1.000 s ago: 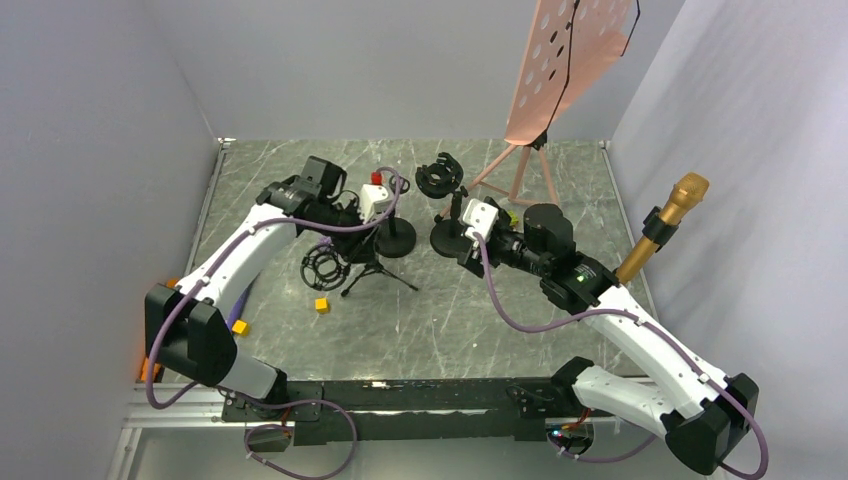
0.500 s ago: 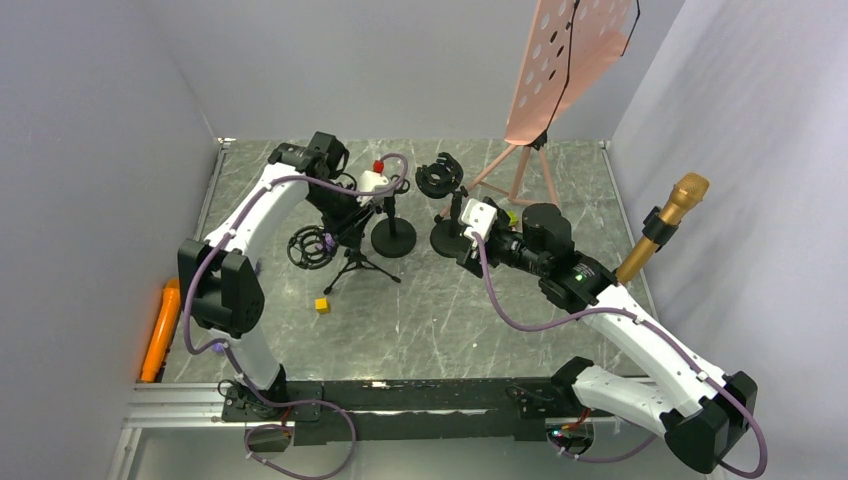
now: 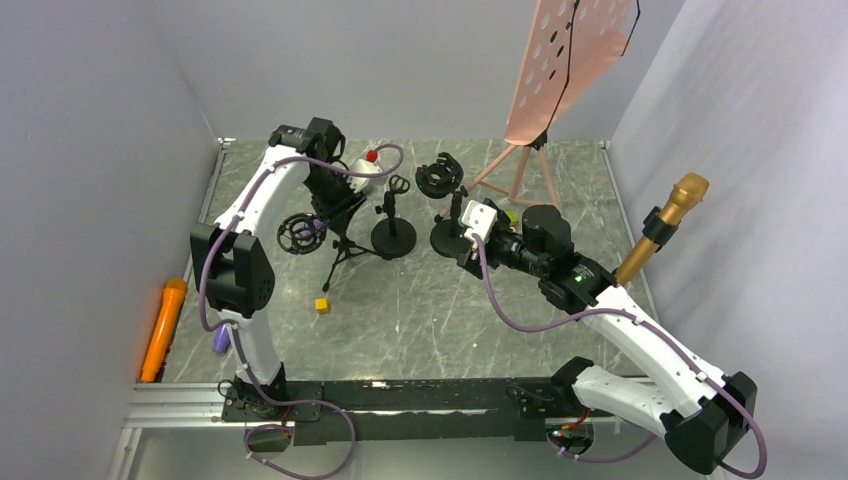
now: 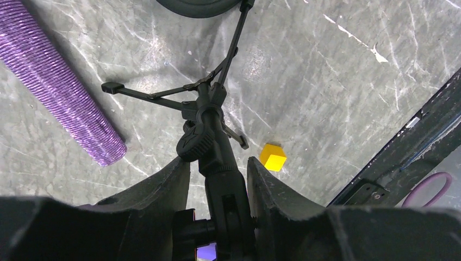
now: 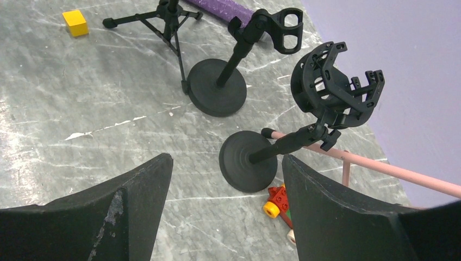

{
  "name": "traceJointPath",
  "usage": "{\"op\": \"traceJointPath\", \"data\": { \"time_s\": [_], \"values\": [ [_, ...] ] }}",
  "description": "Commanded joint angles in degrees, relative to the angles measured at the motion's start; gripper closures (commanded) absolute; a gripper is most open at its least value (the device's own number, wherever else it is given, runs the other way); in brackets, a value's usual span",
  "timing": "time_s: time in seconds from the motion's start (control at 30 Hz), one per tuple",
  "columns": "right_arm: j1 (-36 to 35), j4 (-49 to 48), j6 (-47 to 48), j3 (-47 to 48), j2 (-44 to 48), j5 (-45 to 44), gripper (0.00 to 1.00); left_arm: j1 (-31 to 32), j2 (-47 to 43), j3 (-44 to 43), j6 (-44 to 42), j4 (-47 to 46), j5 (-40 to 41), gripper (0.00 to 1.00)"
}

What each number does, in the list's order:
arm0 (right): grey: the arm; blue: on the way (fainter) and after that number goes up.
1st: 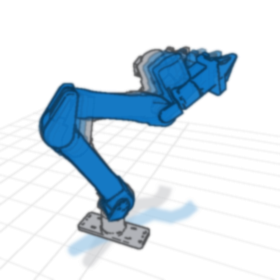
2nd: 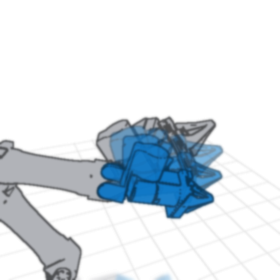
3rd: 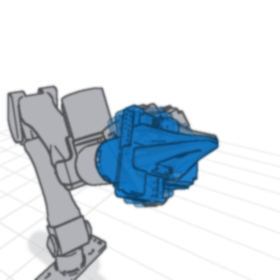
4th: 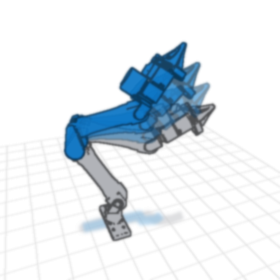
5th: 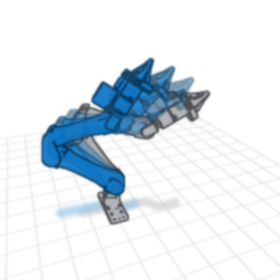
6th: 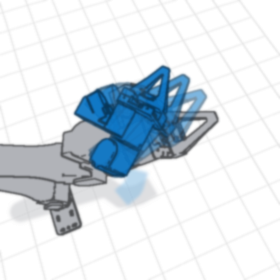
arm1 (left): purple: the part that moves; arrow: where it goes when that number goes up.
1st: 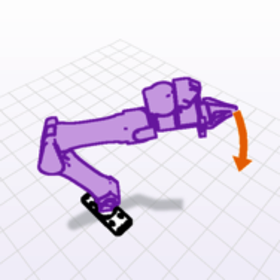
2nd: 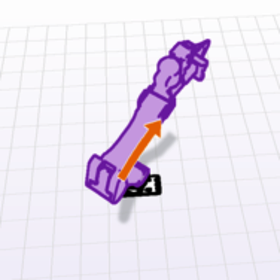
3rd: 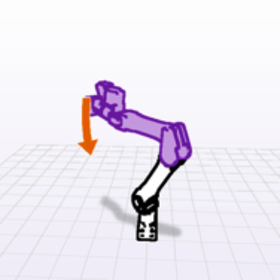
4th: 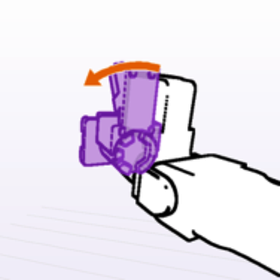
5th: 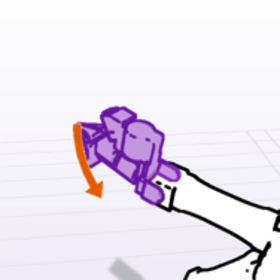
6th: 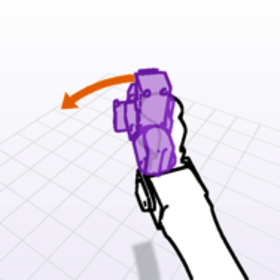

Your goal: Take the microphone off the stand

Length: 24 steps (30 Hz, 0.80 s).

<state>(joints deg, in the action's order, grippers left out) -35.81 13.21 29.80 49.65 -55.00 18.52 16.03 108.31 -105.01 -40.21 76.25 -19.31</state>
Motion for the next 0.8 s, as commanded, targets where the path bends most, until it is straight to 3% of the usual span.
{"op": "traceJointPath", "data": {
  "time_s": [0.0, 0.2, 0.47, 0.77],
  "values": [
    [0.23, -2.19, 0.31, 0.4, 1.01, 0.31, 0.21, -0.04, 0.48, -2.58, -1.82, -1.26, 2.0, 0.76],
    [0.22, 0.46, 0.25, 1.91, 1.12, -0.09, 0.21, -0.04, -0.04, -3.42, 1.81, -6.02, 2.39, 0.53],
    [0.22, 1.14, -0.03, 3.99, -0.31, 0.21, 0.21, 0.14, 1.0, -9.58, 0.83, -7.67, 1.64, 0.45],
    [0.22, 2.13, -0.95, 6.84, -2.06, 0.08, 0.21, 0.32, -1.04, -8.35, -0.66, -11.48, 2.04, 0.34]
  ]
}}
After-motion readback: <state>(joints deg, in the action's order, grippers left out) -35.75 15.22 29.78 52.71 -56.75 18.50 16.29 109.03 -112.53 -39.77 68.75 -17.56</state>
